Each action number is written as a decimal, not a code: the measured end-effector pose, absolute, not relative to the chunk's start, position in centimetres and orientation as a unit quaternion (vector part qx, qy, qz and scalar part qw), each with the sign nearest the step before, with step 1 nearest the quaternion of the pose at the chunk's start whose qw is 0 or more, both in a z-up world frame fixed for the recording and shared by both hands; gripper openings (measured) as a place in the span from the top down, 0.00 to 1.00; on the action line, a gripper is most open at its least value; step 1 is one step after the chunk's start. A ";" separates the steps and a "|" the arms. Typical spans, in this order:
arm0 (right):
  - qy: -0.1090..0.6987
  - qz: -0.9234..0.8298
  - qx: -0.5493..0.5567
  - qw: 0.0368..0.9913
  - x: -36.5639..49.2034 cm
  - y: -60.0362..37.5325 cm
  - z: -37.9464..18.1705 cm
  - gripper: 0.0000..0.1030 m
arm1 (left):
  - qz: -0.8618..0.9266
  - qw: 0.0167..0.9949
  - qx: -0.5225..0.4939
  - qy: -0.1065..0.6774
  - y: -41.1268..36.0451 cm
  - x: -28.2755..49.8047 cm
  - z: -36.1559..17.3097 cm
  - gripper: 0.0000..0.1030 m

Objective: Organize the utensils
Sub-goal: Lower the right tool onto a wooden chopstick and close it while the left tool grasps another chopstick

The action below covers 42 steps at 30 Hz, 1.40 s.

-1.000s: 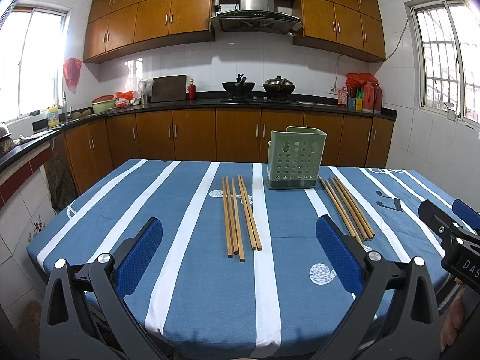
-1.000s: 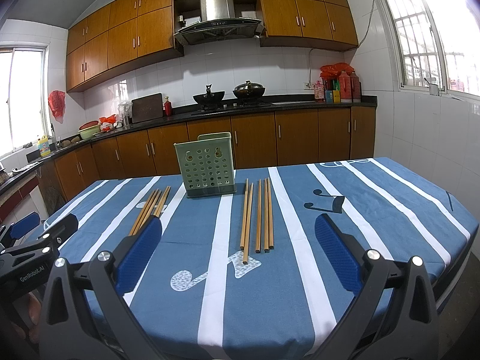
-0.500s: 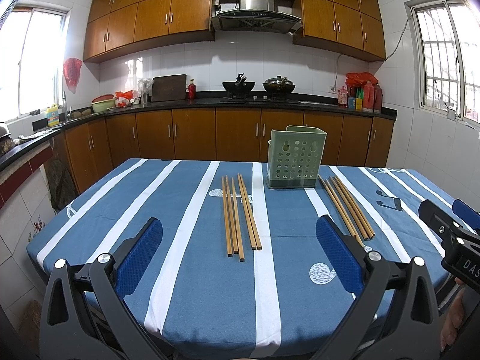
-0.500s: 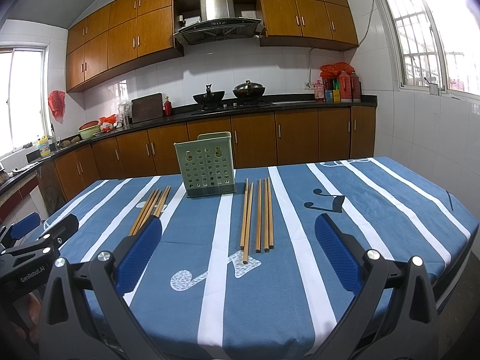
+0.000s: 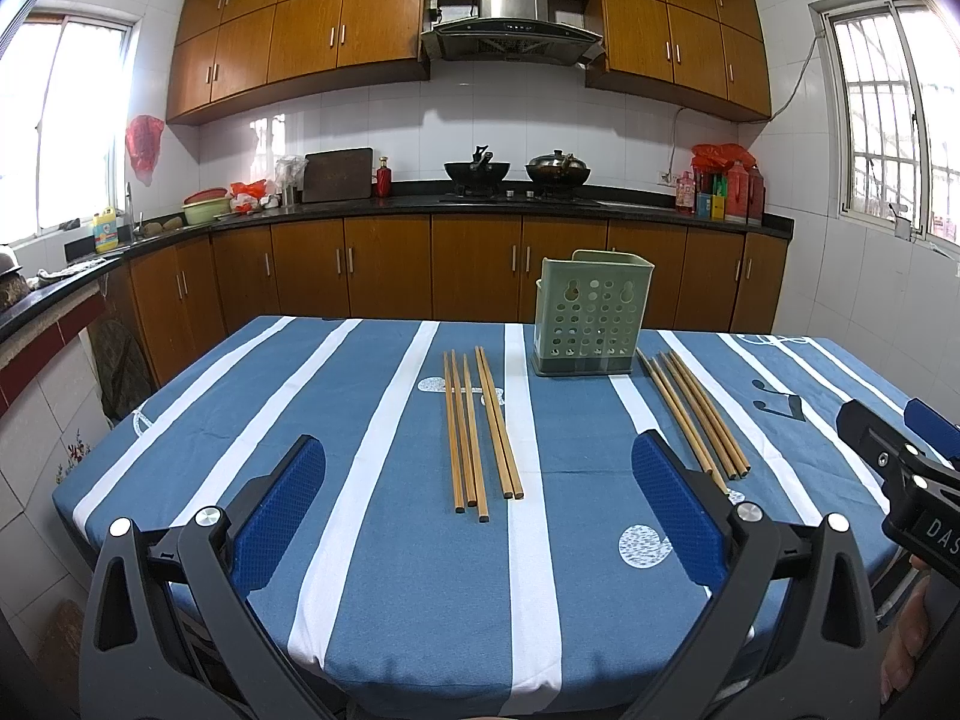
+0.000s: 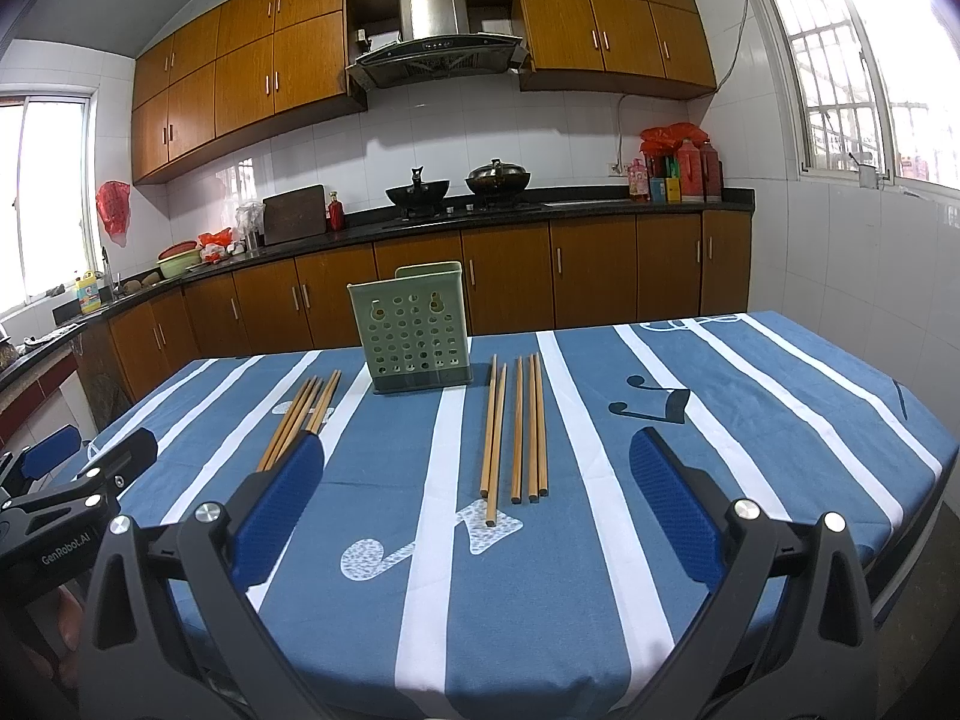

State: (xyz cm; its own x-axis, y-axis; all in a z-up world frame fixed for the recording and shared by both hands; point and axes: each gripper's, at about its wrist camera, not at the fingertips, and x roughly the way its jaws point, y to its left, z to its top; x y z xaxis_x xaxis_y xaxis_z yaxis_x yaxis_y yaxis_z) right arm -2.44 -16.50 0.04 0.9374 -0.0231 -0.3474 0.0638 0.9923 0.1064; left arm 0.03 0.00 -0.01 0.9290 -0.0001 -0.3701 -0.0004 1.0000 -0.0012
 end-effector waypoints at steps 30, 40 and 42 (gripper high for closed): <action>0.289 -0.085 0.096 0.949 8.0 -21.5 -1.8 0.24 | 0.044 0.953 -0.051 0.297 5.6 7.9 -1.3 0.02; 0.410 -0.057 0.129 0.901 17.3 -23.3 -7.1 0.71 | 0.041 0.936 -0.046 0.346 7.2 13.5 -2.6 0.21; 0.419 -0.055 0.127 0.897 18.3 -23.0 -7.6 0.72 | 0.034 0.932 -0.047 0.358 7.2 14.2 -3.0 0.27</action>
